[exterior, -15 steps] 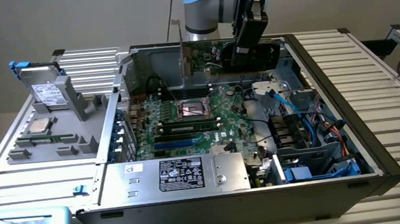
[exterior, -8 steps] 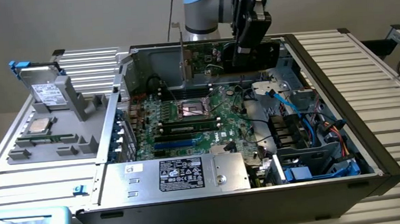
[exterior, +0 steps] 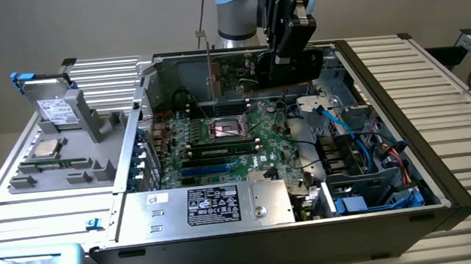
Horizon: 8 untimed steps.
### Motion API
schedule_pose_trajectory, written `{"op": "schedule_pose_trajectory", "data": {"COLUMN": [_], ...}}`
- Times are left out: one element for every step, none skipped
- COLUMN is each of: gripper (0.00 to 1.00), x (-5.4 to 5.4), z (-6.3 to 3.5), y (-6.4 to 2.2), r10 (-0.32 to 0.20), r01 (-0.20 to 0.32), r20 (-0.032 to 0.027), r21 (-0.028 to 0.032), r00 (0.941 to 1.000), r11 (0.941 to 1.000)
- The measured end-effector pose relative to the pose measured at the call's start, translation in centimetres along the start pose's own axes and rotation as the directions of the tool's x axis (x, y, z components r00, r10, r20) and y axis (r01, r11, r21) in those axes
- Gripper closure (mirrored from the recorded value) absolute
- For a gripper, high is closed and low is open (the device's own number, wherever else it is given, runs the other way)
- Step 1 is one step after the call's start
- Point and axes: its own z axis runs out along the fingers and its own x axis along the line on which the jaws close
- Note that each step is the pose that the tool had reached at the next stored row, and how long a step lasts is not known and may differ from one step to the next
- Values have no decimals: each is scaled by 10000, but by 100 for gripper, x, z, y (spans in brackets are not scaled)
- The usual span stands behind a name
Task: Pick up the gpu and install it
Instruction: 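Insert the gpu into the slot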
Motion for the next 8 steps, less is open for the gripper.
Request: {"op": "schedule_pose_trajectory", "data": {"gripper": [71,71,71,71,71,71,71,71], "x": [-10,-31,-55,-68,-77,-84,-86,-86], "z": [3,10,21,32,43,51,58,64], "y": [40,82,121,152,176,196,219,238], "r10": [-2,-2,-2,-2,1,4,3,-1], "r01": [2,2,2,2,-1,-4,-3,1], "r20": [-2,-1,0,-2,0,0,1,7], "r21": [0,0,0,0,-1,-9,-29,-66], "r00": [10000,10000,10000,10000,10000,10000,10000,10000], "r11": [10000,10000,10000,10000,10000,10000,10000,10000]}}
